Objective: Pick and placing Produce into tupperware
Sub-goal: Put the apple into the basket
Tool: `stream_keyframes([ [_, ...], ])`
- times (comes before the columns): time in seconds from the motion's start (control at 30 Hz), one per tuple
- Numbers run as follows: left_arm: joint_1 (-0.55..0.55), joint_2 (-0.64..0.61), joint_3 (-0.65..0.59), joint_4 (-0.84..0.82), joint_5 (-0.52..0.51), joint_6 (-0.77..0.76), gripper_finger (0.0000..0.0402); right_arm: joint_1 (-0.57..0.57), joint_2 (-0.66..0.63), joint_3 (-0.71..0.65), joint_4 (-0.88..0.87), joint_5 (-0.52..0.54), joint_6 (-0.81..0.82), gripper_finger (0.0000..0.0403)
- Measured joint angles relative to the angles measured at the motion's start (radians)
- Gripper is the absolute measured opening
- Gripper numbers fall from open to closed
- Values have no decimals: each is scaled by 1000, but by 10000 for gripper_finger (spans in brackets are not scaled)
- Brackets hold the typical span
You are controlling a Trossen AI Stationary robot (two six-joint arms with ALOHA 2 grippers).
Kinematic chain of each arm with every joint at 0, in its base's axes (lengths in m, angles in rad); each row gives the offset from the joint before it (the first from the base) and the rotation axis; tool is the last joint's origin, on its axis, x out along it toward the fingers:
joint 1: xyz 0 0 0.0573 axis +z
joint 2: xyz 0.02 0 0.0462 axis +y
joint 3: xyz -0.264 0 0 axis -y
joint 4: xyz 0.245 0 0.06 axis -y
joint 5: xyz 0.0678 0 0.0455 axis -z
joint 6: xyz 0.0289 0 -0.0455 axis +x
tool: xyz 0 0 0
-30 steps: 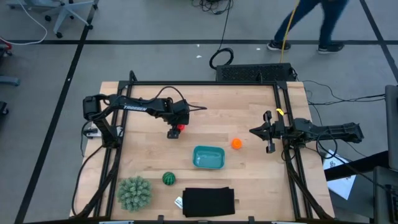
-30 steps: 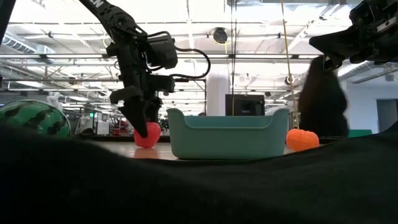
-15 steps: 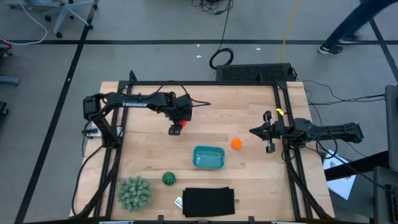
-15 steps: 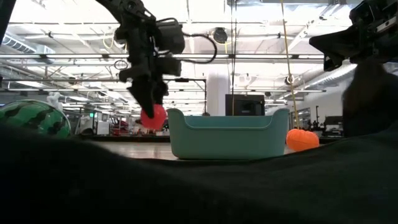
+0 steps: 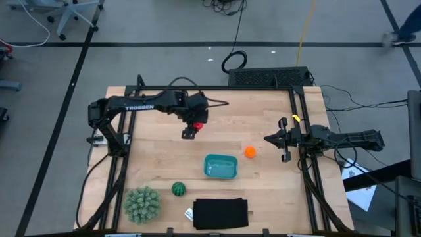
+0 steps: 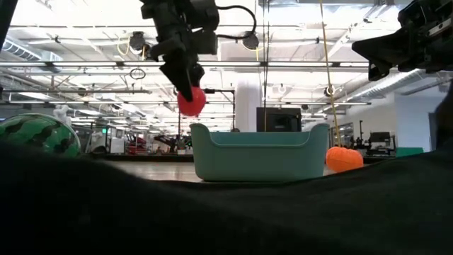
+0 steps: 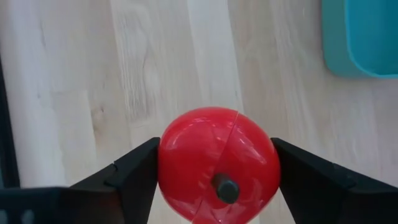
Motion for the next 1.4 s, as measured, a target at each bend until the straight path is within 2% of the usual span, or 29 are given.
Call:
stream_keyframes([
  [0.2, -4, 0, 17, -20, 0, -3, 290, 0, 0, 0, 0, 0, 1, 0],
  [0.43, -24, 0, 17, -18, 0, -9, 281, 0, 0, 0, 0, 0, 1, 0],
  [0.7, -106, 0, 17, 4, -71, -37, 279, 0, 0, 0, 0, 0, -2, 0],
  [0.93, -169, 0, 25, 54, -71, -105, 279, 0, 0, 0, -1, 0, -5, 0],
  [1.2, -208, 0, 123, 55, -15, -194, 278, 0, 0, 0, -1, 0, -5, 0],
  [1.4, -254, 0, 205, 54, -10, -198, 278, 0, 0, 0, -1, 0, -5, 0],
])
